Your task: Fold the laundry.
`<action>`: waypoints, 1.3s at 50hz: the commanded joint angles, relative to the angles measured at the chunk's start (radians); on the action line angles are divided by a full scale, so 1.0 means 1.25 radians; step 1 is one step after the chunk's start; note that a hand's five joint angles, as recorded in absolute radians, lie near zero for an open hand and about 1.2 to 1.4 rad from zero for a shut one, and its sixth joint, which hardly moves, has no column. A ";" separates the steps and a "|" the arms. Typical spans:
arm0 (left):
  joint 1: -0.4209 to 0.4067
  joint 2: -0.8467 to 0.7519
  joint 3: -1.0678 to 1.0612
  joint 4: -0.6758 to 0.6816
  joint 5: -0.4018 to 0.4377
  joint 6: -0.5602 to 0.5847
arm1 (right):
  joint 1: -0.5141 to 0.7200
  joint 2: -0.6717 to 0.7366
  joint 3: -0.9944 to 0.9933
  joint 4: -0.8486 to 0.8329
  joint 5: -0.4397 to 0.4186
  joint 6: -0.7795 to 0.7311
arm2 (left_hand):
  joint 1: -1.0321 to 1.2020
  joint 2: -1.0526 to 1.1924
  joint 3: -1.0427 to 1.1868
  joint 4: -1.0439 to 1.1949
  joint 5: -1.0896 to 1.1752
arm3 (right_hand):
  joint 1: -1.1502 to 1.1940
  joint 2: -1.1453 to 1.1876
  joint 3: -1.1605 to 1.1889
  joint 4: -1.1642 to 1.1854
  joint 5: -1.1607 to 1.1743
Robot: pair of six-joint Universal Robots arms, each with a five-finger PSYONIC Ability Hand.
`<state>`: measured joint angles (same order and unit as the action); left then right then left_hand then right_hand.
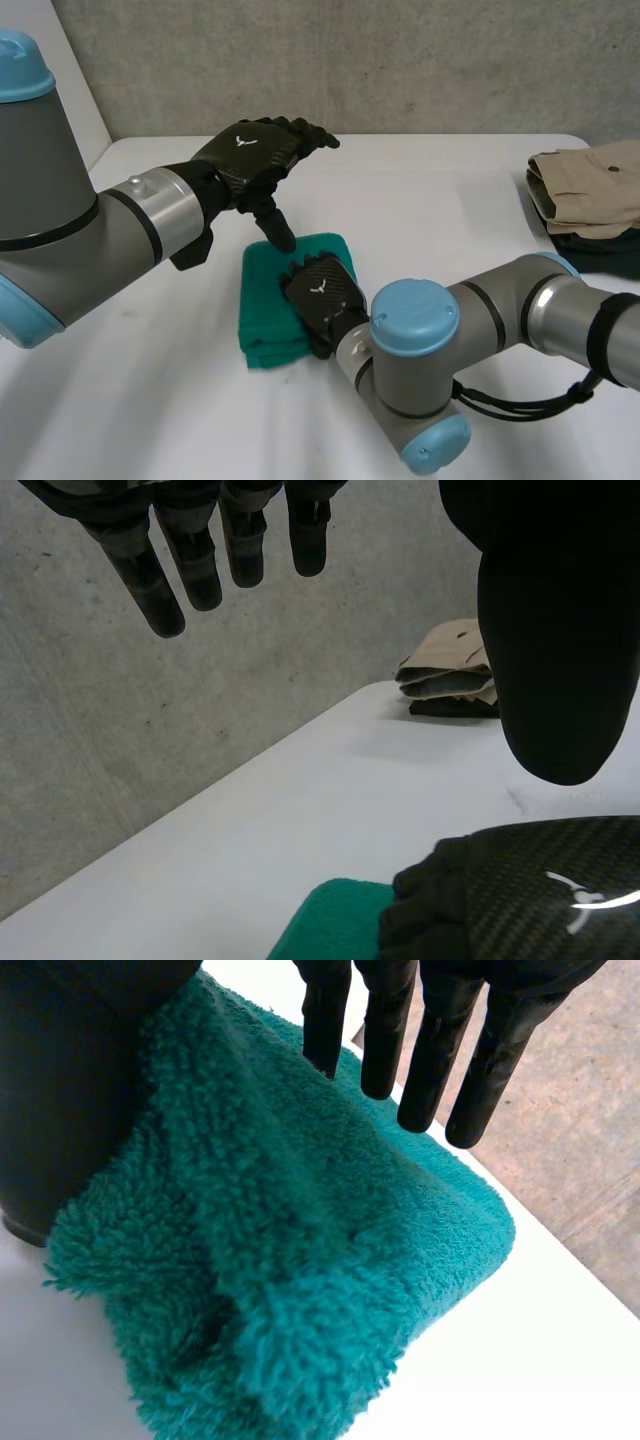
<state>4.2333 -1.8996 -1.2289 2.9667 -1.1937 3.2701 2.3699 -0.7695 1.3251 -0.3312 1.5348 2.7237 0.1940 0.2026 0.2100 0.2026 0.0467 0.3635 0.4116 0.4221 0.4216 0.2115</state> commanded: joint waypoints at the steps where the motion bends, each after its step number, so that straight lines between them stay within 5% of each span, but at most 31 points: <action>1: 0.000 0.000 -0.001 0.000 -0.001 -0.002 | 0.000 0.039 -0.072 0.008 0.007 -0.014 | 0.023 0.016 0.010 0.016 0.001 | 0.244 0.206 0.197 0.198 0.226; 9: 0.003 0.000 -0.006 0.000 0.000 -0.003 | -0.028 0.055 -0.099 0.013 0.015 -0.015 | 0.023 0.016 0.010 0.016 0.001 | 0.826 0.787 0.779 0.779 0.808; 18: 0.004 0.000 -0.010 0.000 0.000 -0.002 | -0.256 -0.056 0.011 0.037 -0.043 -0.069 | 0.020 0.013 0.007 0.013 -0.002 | 0.826 0.788 0.779 0.780 0.808; 29: 0.019 0.003 -0.010 0.001 0.000 -0.003 | -0.519 -0.092 -0.038 0.036 -0.332 -0.273 | 0.020 0.013 0.007 0.013 -0.002 | 0.826 0.788 0.779 0.780 0.808; 33: 0.019 0.003 -0.011 0.001 0.000 -0.003 | -0.551 -0.078 -0.177 0.032 -0.377 -0.207 | 0.020 0.013 0.007 0.013 -0.002 | 0.826 0.788 0.779 0.780 0.808; 42: 0.020 0.005 -0.010 0.004 -0.001 -0.005 | -0.606 -0.001 -0.545 -0.055 -0.348 0.054 | 0.018 0.011 0.005 0.011 -0.004 | 0.826 0.788 0.779 0.780 0.808; 48: 0.020 0.004 -0.011 0.007 -0.001 -0.007 | -0.667 0.075 -0.700 -0.052 -0.350 0.101 | 0.020 0.013 0.007 0.013 -0.002 | 0.826 0.788 0.779 0.780 0.808; 53: 0.018 0.002 -0.015 0.007 -0.001 -0.010 | -0.731 0.106 -0.691 -0.047 -0.393 0.107 | 0.020 0.013 0.007 0.013 -0.002 | 0.826 0.788 0.779 0.780 0.808; 61: 0.013 -0.004 -0.023 0.018 -0.002 -0.010 | -0.866 0.158 -0.565 -0.011 -0.598 0.100 | 0.020 0.013 0.007 0.013 -0.002 | 0.826 0.788 0.779 0.780 0.808; 65: 0.011 -0.006 -0.024 0.022 -0.002 -0.010 | -0.919 0.175 -0.503 -0.005 -0.622 0.090 | 0.020 0.013 0.007 0.013 -0.002 | 0.826 0.788 0.779 0.780 0.808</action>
<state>4.2519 -1.9035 -1.2558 2.9847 -1.1957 3.2580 1.3338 -0.5876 0.5661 -0.3572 0.8657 2.8533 0.1939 0.2025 0.2100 0.2026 0.0467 0.9245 1.1721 1.1664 1.1875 0.9529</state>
